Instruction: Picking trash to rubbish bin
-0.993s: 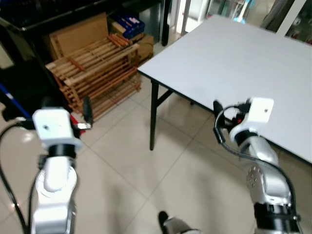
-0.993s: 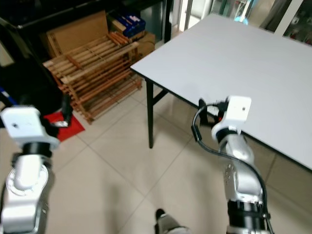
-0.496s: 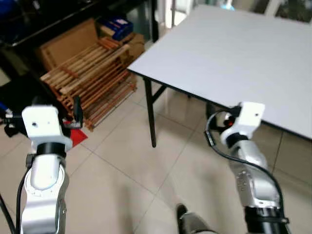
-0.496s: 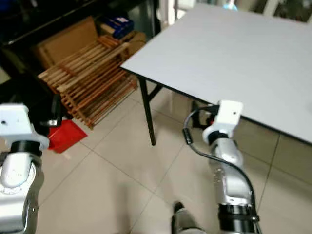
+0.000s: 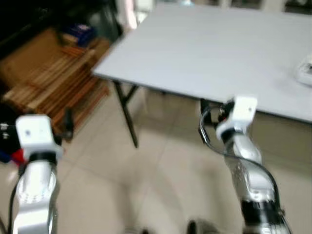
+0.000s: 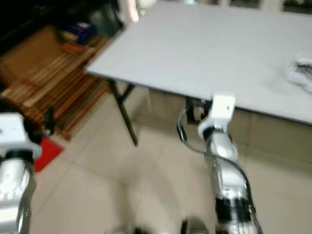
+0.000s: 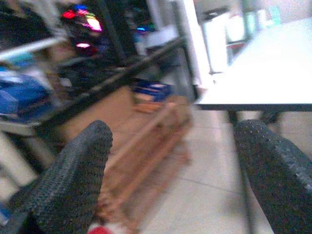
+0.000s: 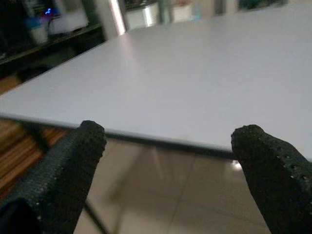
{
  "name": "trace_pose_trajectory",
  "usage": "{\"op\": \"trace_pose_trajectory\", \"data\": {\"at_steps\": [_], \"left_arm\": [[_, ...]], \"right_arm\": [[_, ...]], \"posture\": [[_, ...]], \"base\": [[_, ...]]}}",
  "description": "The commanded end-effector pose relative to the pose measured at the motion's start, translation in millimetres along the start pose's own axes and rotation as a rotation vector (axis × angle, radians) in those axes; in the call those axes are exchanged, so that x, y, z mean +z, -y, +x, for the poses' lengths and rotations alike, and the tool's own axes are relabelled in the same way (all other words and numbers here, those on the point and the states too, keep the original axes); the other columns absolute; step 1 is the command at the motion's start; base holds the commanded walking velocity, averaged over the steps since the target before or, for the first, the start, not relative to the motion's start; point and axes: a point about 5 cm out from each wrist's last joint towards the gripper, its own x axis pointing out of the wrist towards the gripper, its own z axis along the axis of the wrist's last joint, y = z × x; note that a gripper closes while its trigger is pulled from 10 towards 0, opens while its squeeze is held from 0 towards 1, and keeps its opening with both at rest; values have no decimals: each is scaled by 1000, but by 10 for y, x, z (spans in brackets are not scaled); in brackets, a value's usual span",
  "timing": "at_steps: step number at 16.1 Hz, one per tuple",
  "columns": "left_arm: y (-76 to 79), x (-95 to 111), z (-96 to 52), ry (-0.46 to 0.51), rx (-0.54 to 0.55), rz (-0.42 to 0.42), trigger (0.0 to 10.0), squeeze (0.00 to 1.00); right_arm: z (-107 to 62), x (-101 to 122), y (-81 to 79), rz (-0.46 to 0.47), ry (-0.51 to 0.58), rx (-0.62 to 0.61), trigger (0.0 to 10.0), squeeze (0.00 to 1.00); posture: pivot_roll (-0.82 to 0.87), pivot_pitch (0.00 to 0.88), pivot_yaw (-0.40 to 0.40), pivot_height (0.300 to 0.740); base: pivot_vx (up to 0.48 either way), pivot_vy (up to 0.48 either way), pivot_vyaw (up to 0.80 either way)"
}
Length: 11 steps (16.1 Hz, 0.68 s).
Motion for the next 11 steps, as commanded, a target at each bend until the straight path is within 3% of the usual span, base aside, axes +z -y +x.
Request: {"op": "trace_pose_trajectory", "data": {"at_steps": [1,5,9,11], "left_arm": [[35,-16,19,6,-17,4,10000,0],[232,23,143,42,-42,-39,10000,0],[321,25,171,59,-57,-65,10000,0],[327,42,177,65,-56,-72,10000,0]], "right_arm": [[-1,67,50,-13,28,-20,10000,0],[10,237,288,-90,70,-64,10000,0],[68,386,290,-152,118,-36,10000,0],[55,350,303,-161,106,-28,10000,0]], "posture": [[-44,129,111,740],[-110,138,79,740],[-125,144,62,740],[-117,145,63,740]], "base": [[0,0,-763],[0,0,-759],[0,0,0],[0,0,0]]}}
